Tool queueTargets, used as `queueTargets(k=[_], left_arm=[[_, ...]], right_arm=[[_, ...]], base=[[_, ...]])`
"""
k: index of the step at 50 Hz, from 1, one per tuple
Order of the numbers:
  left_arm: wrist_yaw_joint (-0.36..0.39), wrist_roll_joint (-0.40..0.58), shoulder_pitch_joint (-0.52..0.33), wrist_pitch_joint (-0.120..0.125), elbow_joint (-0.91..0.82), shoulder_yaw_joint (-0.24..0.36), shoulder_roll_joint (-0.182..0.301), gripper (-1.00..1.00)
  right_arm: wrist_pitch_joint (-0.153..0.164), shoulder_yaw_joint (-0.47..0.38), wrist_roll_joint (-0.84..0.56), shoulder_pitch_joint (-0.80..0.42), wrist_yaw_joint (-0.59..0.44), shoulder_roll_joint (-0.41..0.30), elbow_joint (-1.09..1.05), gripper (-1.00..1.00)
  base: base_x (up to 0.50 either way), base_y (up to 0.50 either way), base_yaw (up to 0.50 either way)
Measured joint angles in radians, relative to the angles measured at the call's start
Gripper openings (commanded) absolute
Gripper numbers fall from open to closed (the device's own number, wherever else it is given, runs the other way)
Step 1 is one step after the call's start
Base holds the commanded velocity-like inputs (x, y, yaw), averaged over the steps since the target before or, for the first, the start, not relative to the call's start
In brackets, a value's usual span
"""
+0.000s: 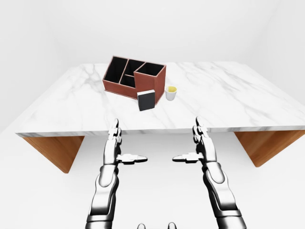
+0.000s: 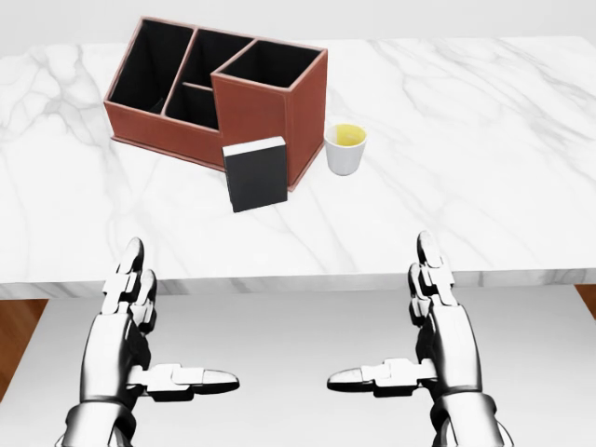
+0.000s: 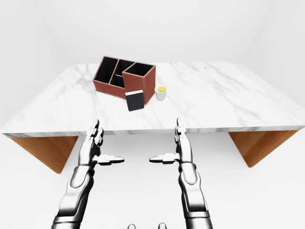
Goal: Pick up the book and place it in the right compartment of the caddy.
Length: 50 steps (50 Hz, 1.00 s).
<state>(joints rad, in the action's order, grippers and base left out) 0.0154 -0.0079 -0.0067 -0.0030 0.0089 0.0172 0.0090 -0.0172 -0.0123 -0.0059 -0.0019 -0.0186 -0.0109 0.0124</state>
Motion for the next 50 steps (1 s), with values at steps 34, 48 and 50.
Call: queueTargets(k=[34, 48, 50], left_arm=[[0.054, -0.001, 0.014, -0.011, -0.027, 0.023, 0.016, 1.0], [0.069, 0.005, 0.02, -0.013, -0.053, 0.034, 0.02, 1.0], [0.071, 0.006, 0.021, -0.013, -0.056, 0.035, 0.019, 1.0]], right_arm=[[-0.07, 0.014, -0.154, 0.011, -0.045, -0.015, 0.078, 1.0], [-0.07, 0.02, -0.182, 0.02, -0.055, -0.02, 0.015, 1.0], [-0.07, 0.02, -0.184, 0.022, -0.059, -0.022, 0.005, 1.0]], base=[[0.0, 0.0, 0.07], [0.0, 0.07, 0.0], [-0.03, 0.5, 0.0]])
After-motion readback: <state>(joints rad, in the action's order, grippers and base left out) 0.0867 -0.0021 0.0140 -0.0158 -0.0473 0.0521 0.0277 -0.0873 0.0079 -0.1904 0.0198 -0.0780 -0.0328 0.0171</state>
